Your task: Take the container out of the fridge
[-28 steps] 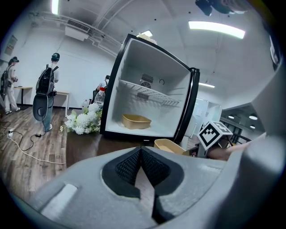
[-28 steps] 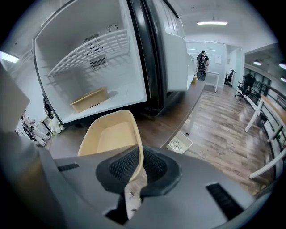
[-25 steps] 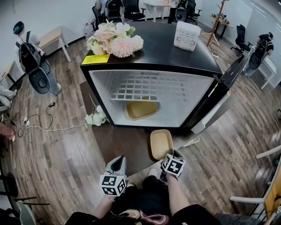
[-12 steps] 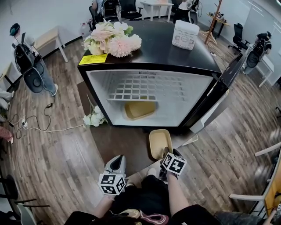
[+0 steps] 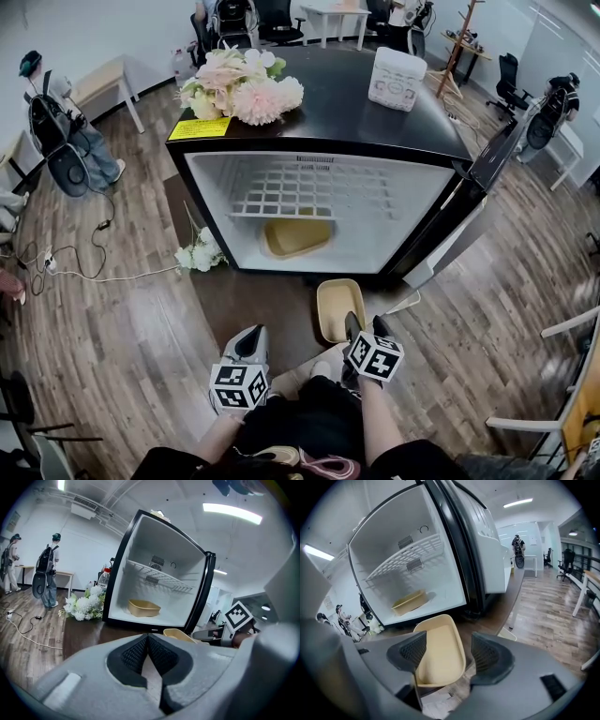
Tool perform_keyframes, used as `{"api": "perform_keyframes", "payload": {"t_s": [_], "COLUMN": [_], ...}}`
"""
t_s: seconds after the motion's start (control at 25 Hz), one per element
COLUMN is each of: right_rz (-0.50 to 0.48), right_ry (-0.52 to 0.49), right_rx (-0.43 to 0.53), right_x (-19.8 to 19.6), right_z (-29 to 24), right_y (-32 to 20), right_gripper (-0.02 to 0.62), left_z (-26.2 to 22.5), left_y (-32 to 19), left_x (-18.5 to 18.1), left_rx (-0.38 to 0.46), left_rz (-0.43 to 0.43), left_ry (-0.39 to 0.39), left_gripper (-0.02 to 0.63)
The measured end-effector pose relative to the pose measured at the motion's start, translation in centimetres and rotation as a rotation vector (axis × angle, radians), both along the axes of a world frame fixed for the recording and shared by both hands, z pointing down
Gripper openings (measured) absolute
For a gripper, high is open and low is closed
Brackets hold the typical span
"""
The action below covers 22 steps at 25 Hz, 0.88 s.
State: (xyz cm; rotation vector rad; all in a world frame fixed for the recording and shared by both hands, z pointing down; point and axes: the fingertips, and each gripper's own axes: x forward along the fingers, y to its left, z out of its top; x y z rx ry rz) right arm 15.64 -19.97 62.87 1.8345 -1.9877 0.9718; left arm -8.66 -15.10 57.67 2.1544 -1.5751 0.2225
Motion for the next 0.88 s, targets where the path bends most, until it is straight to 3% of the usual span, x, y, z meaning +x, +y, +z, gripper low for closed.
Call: {"api": "perform_keyframes", "payload": {"t_s": [0.2, 0.88], "right_rz": [-0.050, -0.196], "right_ry": [0.068, 0.004], "right_rx": [0.085, 0.262], "right_x": [-0.5, -3.8], "right_z": [-3.1, -10.7], "right_y": [-0.4, -1.4], "right_gripper": [0.293, 0.256], "left_z": [-0.4, -4.0], "left_y": [-1.6, -10.0], "left_x": [-0.1, -0.1], "left_rx": [-0.010, 0.026], "left_rz": [-0.017, -0.120], "left_ry": [-0.006, -0.010], "left_gripper": [0.009, 0.009]}}
